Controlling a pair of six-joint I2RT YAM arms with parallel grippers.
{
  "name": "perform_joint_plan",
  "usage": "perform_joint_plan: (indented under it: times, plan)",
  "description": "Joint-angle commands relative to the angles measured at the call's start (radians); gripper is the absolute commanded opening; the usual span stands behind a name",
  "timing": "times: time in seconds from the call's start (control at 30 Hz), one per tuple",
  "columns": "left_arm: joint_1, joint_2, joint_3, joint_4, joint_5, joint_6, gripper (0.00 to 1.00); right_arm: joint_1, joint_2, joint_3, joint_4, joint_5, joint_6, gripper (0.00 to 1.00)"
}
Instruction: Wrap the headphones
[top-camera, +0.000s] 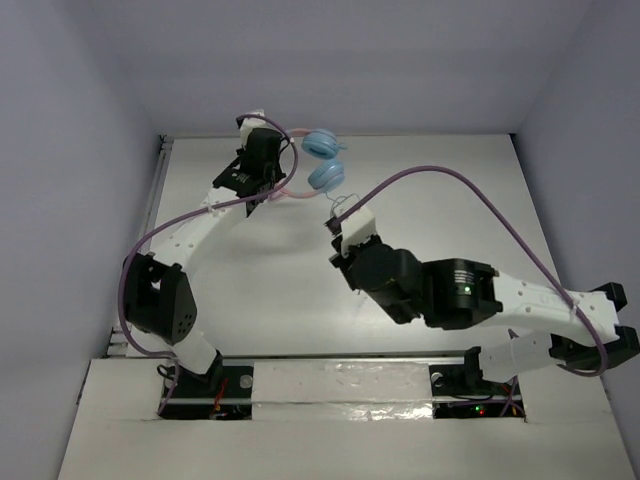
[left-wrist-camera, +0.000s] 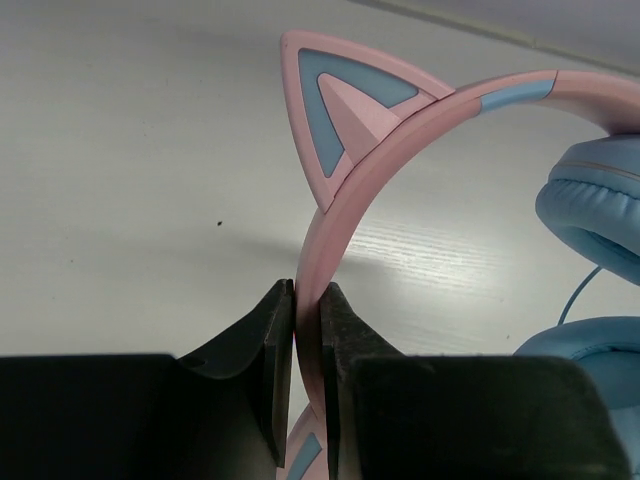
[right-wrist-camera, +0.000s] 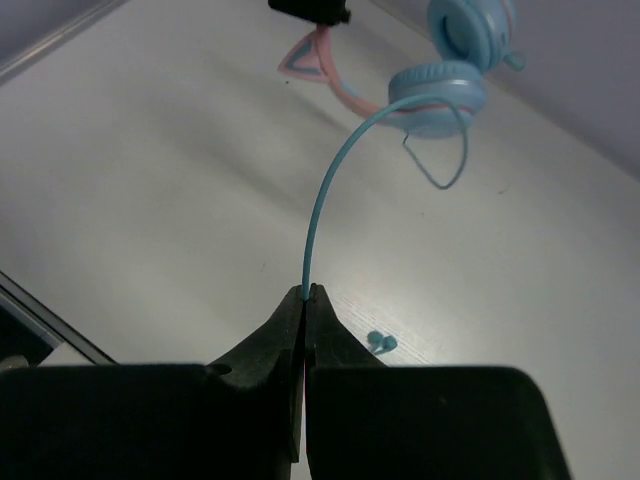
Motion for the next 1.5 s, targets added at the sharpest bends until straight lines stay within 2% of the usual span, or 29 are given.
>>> perform_joint_plan:
  times: [0.0,0.1,0.17,0.33,0.47,0.57,0.93,1.03,1.17,1.23,1.37,1.47]
  plan:
    - [-0.036,0.013,0.106,0.007,0.021,0.054,0.00,-0.006,-0.064,0.026,0.110,0.042,-0.114,0.00]
    - [-0.085,0.057,0.129,-0.020,0.021,0.087,0.00,-0.026,-0.101,0.030,0.153,0.013,-0.145,0.00]
    - [-0.105,0.076,0.138,-0.027,0.028,0.081,0.00,-0.041,-0.113,0.042,0.164,-0.059,-0.148,0.00]
    - [-0.105,0.097,0.169,-0.031,0.113,0.036,0.00,-0.041,-0.058,0.055,0.121,-0.202,-0.117,0.00]
    - [-0.153,0.128,0.187,-0.048,0.113,0.039,0.00,-0.041,-0.006,0.087,0.159,-0.292,-0.137,0.00]
    - [-0.153,0.107,0.149,-0.016,0.191,-0.015,0.00,-0.041,0.022,0.125,0.204,-0.470,-0.134,0.00]
    - [-0.153,0.079,0.109,0.078,0.393,-0.076,0.00,-0.050,0.100,0.107,0.279,-0.517,-0.094,0.00]
    - [-0.153,0.059,0.062,0.102,0.408,-0.061,0.00,-0.073,0.088,0.101,0.293,-0.489,-0.097,0.00]
    - [-0.164,-0.002,-0.110,0.168,0.431,-0.029,0.00,-0.134,0.023,0.095,0.310,-0.496,-0.099,0.00]
    - [-0.173,-0.030,-0.161,0.180,0.384,-0.013,0.00,-0.177,-0.017,0.064,0.320,-0.535,-0.091,0.00]
    - [-0.173,-0.133,-0.309,0.210,0.374,0.013,0.00,-0.330,-0.125,-0.020,0.371,-0.636,-0.053,0.00]
    - [-0.173,-0.165,-0.352,0.210,0.386,0.028,0.00,-0.380,-0.162,-0.089,0.434,-0.694,-0.018,0.00]
